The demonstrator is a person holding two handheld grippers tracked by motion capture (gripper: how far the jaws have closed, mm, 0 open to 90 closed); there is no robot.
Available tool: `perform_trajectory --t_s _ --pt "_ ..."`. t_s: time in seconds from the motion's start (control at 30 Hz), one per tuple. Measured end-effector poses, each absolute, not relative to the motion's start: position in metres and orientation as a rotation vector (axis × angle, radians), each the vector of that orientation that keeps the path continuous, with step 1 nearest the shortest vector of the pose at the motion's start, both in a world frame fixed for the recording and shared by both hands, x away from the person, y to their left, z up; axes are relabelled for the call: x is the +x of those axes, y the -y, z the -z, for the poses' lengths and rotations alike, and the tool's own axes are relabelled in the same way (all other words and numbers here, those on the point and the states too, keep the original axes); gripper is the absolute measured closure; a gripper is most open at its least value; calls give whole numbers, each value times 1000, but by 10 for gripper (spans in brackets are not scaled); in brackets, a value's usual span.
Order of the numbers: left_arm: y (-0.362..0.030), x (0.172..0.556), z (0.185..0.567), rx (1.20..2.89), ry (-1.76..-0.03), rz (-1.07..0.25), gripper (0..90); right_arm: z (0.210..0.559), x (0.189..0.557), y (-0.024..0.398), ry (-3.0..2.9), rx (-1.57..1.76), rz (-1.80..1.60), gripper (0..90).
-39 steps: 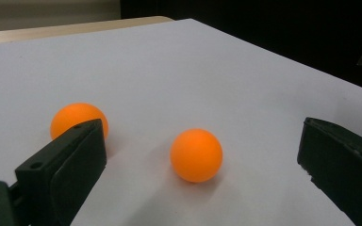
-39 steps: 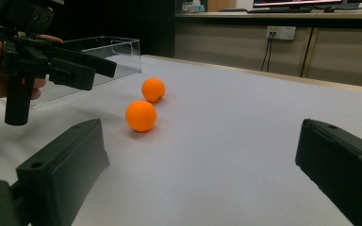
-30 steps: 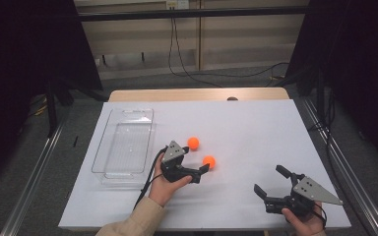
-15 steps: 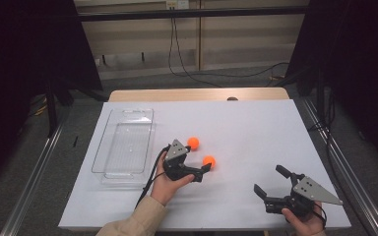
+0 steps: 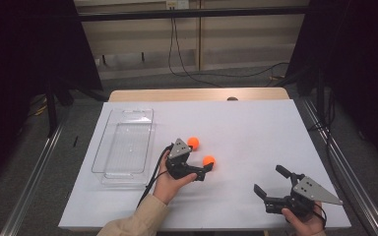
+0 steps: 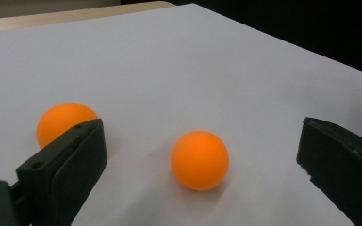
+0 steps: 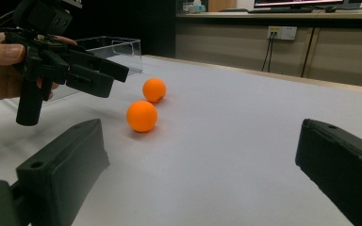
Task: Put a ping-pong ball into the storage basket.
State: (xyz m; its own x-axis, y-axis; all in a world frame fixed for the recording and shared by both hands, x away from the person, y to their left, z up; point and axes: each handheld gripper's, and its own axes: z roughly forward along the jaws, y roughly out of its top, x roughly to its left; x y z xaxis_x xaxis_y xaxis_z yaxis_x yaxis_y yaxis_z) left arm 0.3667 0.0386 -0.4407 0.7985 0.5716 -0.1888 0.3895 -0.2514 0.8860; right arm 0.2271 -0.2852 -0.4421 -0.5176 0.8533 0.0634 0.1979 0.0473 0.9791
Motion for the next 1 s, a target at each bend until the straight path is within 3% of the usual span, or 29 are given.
perform_trajectory --t_s 1.0 --pt "-21 373 441 1956 -715 -213 24 442 228 285 -1773 1053 -1506 18"
